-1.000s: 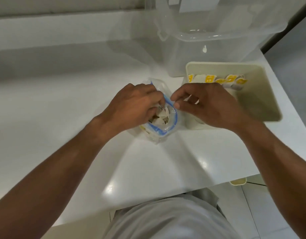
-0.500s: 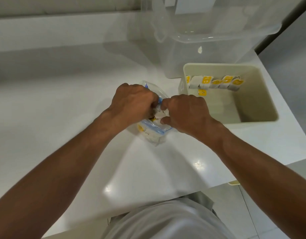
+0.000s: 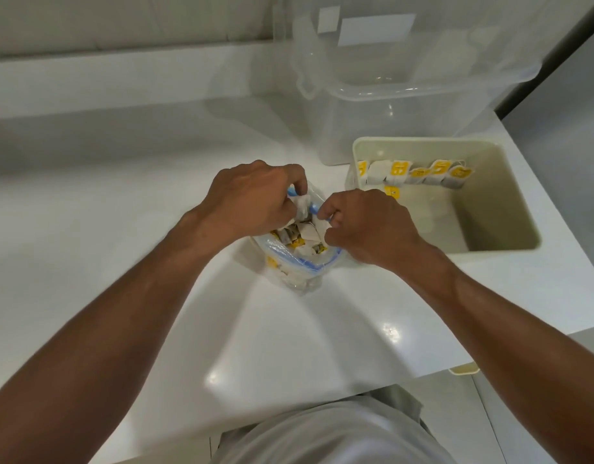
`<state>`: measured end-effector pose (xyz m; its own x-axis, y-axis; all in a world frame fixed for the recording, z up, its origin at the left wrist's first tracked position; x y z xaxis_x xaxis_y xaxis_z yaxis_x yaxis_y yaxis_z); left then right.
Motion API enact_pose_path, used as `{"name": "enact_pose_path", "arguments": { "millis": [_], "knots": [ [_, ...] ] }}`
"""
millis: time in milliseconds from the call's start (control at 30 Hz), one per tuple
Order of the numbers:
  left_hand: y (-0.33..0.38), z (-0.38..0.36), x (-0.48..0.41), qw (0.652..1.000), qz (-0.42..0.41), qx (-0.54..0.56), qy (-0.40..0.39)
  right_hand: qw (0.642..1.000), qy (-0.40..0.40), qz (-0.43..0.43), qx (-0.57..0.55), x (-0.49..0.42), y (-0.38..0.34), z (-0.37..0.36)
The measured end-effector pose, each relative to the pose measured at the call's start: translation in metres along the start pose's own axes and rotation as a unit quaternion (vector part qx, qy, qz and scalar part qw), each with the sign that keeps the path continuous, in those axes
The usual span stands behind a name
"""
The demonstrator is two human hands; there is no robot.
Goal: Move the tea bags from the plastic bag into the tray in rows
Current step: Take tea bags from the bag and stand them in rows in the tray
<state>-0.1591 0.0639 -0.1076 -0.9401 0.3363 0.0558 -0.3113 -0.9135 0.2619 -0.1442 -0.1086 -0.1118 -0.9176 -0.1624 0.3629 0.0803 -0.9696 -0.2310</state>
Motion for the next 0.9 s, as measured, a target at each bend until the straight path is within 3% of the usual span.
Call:
{"name": "enact_pose_path", "arguments": {
  "millis": [200,333,500,633,767,900],
  "knots": [
    [-0.005,0.006,0.001,0.997,0.017,0.067,-0.027,0.990,-0.033,0.044,-0.130,-0.002,-0.001,0.004],
    [-0.004,0.013,-0.002,0.992,0.019,0.119,-0.037,0.983,-0.016,0.076,-0.165,0.000,-0.004,0.007],
    [-0.004,0.014,0.000,0.987,0.024,0.160,-0.018,0.961,-0.073,0.074,-0.255,-0.002,-0.001,0.012],
    [-0.005,0.013,0.005,0.981,0.024,0.192,-0.028,0.949,-0.061,0.098,-0.293,0.000,0.004,0.023],
    [-0.005,0.019,0.009,0.977,0.034,0.210,0.003,0.960,-0.049,0.107,-0.255,-0.001,0.005,0.021],
    [-0.004,0.027,0.012,0.965,0.055,0.252,0.041,0.965,0.012,0.095,-0.245,-0.004,0.007,0.018]
  ]
}}
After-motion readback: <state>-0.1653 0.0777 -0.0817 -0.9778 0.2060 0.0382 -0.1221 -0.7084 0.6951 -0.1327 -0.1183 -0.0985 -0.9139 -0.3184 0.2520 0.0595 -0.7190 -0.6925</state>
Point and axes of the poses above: each hand's wrist, its own x-axis away from the middle knuckle, its own z-axis out of the back of the hand, y = z × x, the point moved 2 cm from there along -x, towards the middle knuckle, and after that the axes turned 12 degrees about -z, right-handed, at the moved point
